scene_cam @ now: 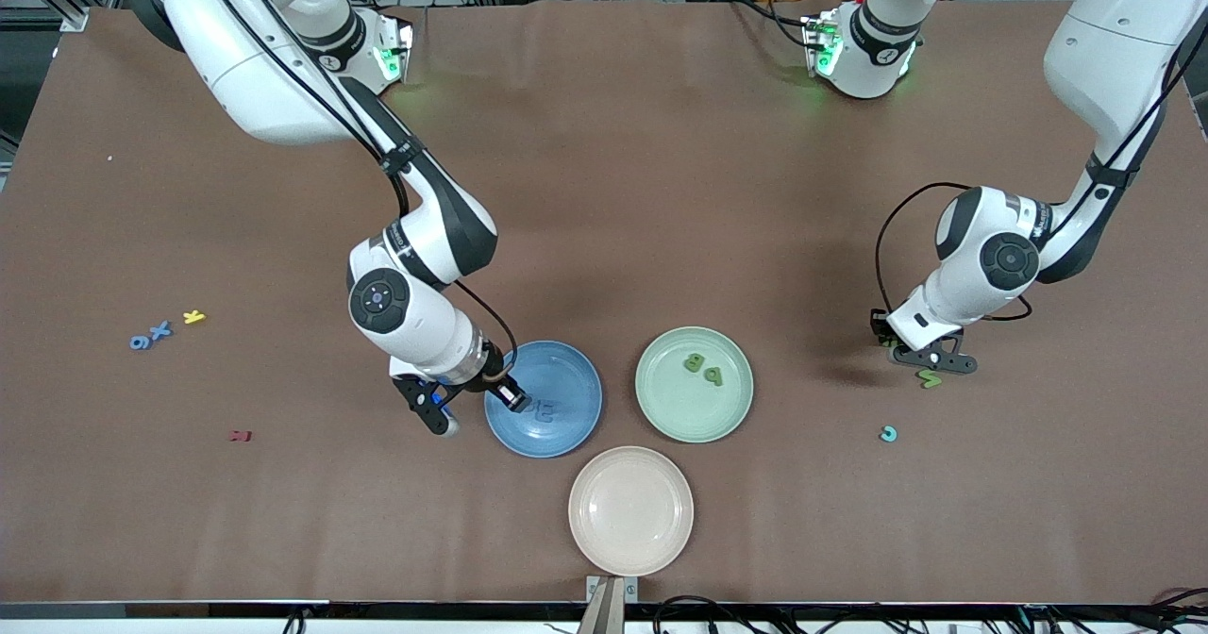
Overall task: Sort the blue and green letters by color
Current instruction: 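Release e on blue plate with the right gripper while the left gripper places u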
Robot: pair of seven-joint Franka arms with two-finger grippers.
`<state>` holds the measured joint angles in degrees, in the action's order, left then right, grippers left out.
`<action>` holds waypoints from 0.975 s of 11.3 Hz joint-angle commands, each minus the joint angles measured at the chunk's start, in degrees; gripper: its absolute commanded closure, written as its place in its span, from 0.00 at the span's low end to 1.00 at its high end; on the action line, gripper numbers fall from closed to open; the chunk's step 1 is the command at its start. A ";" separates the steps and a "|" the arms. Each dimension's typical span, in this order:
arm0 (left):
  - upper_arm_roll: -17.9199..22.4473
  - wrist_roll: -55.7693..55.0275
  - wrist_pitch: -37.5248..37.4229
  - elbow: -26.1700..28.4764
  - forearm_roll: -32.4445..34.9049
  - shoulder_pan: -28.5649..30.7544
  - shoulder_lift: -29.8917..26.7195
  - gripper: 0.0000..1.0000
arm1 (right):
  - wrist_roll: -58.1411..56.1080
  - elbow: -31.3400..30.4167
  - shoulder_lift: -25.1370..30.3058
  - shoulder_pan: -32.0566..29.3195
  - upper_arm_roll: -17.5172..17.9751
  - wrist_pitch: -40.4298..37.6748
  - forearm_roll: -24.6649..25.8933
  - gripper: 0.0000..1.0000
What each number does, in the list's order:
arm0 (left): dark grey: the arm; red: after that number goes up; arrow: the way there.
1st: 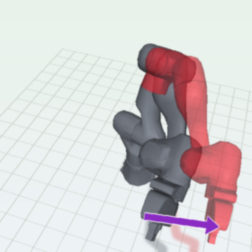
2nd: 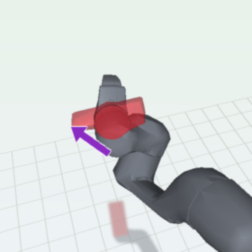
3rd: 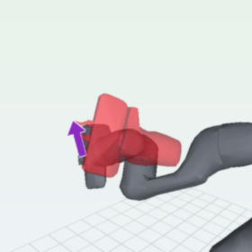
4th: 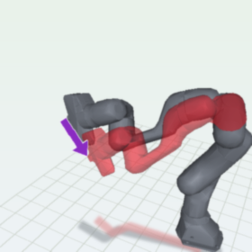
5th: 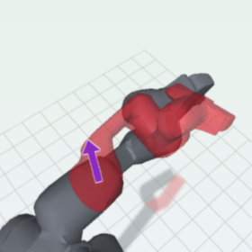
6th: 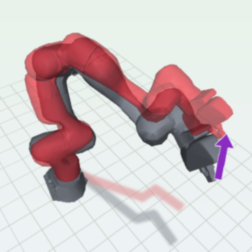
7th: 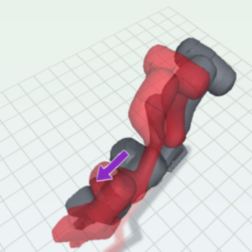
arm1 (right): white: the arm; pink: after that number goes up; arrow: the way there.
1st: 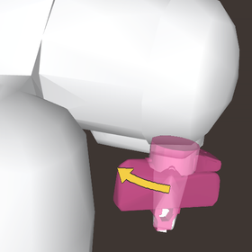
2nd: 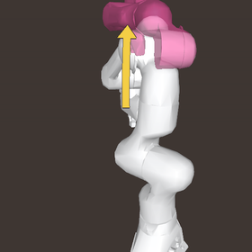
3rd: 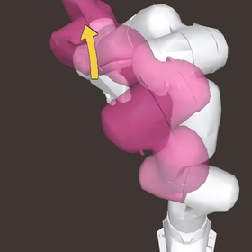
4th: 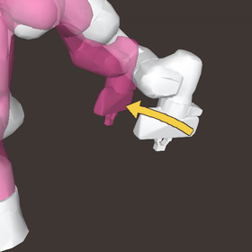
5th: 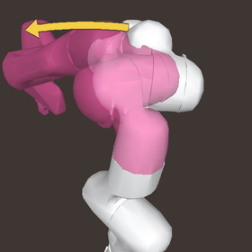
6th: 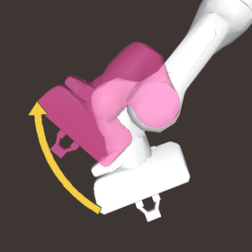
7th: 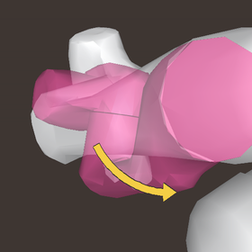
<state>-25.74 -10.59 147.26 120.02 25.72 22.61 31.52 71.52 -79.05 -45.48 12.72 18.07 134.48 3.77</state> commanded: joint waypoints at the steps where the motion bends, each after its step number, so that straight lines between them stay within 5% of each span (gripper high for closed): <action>1: 0.17 -6.70 0.75 -0.92 -0.83 -4.40 -1.63 0.94 | -8.29 -0.83 -0.05 -3.55 -0.31 -1.84 3.35 0.00; 6: 2.62 -19.17 -6.09 -13.82 -12.79 -20.47 0.63 0.93 | -24.92 -5.40 3.98 -13.22 -0.49 -10.46 3.88 0.00; 11: 8.51 -34.66 -7.96 -26.14 -16.04 -35.08 8.11 0.93 | -54.14 -20.16 12.42 -29.12 -0.31 -8.71 3.97 0.00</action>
<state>-19.55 -40.81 140.50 100.19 11.94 -7.81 34.80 29.08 -89.63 -39.45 -8.72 16.59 124.07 6.92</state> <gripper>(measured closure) 0.736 0.000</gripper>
